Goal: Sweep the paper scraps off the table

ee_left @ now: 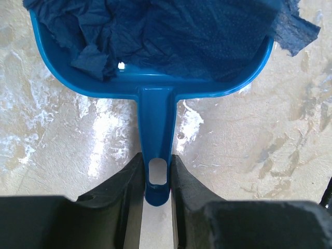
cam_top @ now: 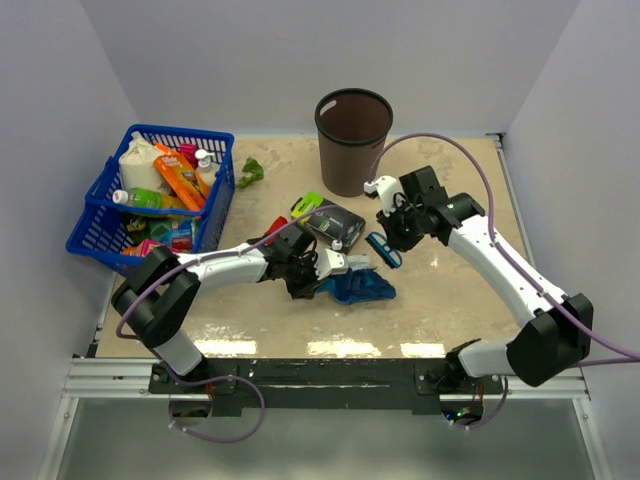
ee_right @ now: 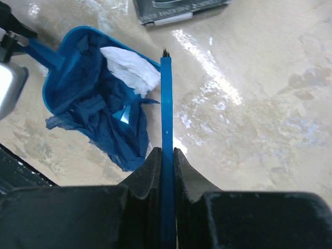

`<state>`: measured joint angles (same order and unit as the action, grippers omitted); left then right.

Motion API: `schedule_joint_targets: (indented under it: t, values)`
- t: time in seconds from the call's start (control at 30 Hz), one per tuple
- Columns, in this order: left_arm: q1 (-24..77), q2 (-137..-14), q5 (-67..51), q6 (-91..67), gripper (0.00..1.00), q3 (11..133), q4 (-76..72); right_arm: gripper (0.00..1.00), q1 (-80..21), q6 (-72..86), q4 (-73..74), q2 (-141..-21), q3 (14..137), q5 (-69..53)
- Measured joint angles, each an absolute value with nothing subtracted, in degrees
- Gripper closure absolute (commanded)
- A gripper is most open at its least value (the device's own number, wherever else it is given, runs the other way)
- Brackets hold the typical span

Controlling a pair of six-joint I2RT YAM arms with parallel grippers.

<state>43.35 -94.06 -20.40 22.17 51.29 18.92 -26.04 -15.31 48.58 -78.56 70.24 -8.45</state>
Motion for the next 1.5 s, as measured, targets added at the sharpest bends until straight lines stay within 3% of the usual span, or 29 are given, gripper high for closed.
schedule_joint_targets:
  t: [0.4, 0.73, 1.13, 1.5]
  values:
    - [43.11, -90.65, -21.08, 23.57, 1.00, 52.29, 19.75, 1.00, -15.49, -14.04, 47.53, -76.77, 72.71, -2.13]
    - [41.60, -88.82, -22.33, 23.81, 1.00, 61.95, 24.93, 1.00, -2.94, -7.51, 42.61, -77.67, 69.95, -0.78]
    - [40.49, -92.12, -24.03, 23.24, 1.00, 83.15, 31.97, 1.00, -1.06, -2.50, 41.87, -74.32, 64.55, -4.14]
    - [36.99, -96.86, -24.36, 20.49, 1.00, 91.90, 35.16, 1.00, 1.67, 0.14, 41.17, -70.81, 60.64, -5.89]
